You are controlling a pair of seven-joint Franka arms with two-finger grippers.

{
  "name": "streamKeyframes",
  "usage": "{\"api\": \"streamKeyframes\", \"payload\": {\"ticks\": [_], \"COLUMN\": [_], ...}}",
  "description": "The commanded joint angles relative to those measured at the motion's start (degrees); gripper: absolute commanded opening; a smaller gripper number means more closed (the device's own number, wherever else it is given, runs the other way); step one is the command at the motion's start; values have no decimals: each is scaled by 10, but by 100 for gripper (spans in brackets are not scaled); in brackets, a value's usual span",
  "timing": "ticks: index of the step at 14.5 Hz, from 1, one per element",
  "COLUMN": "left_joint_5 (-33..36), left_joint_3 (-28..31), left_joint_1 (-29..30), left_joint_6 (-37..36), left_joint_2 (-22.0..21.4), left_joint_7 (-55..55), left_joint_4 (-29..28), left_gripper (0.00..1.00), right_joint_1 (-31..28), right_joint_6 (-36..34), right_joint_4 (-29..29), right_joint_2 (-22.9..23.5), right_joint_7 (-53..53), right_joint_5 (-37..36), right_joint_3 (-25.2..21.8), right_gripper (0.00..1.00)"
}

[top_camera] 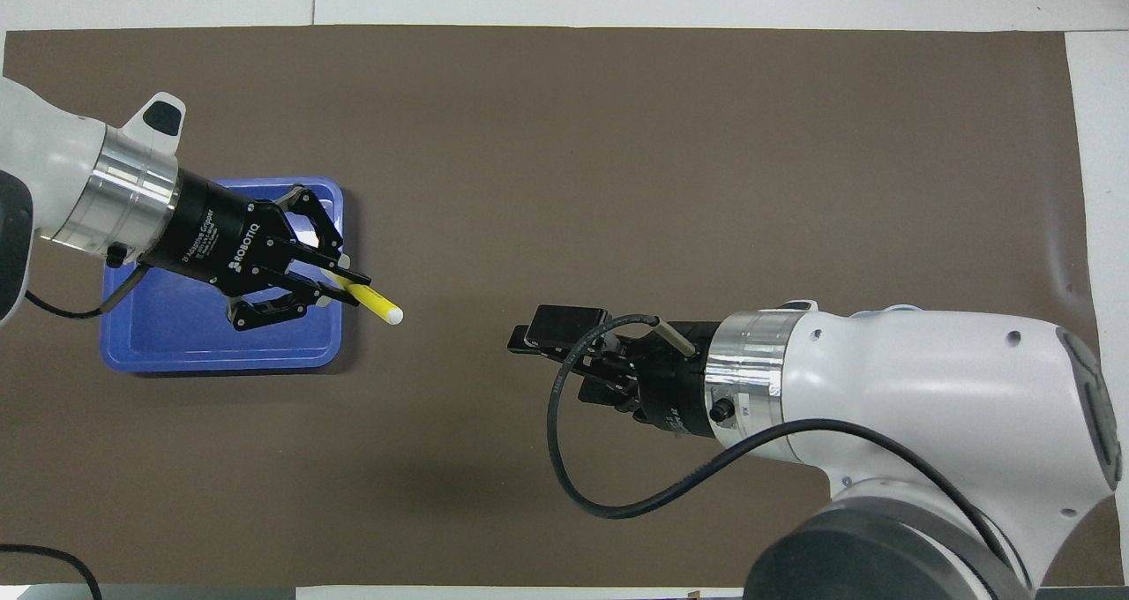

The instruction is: Transfer and insert pens with both arms

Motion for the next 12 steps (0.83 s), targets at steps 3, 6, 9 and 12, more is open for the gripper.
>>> {"api": "streamKeyframes", "payload": {"ticks": [3, 6, 9, 12], "left_joint_5": [-69, -73, -83, -86], "left_joint_3": [5, 4, 4, 3], "left_joint_1": [-50, -107, -124, -131], "left_joint_6": [94, 175, 184, 190], "left_joint_2": [-96, -128, -142, -148], "left_joint_7": [-174, -250, -281, -313], "left_joint_4": [-119, -163, -176, -180], "left_gripper": [0, 0, 0, 0], "right_joint_1": [28, 40, 42, 42], "right_joint_6": [72, 89, 99, 104], "right_joint_4": [-6, -1, -2, -1], "right_joint_2": [6, 13, 15, 21], "right_joint_7": [21, 39, 30, 14], "right_joint_5": [13, 9, 2, -25], "right_joint_3": [7, 8, 8, 8], "right_gripper": [100, 100, 100, 89]}}
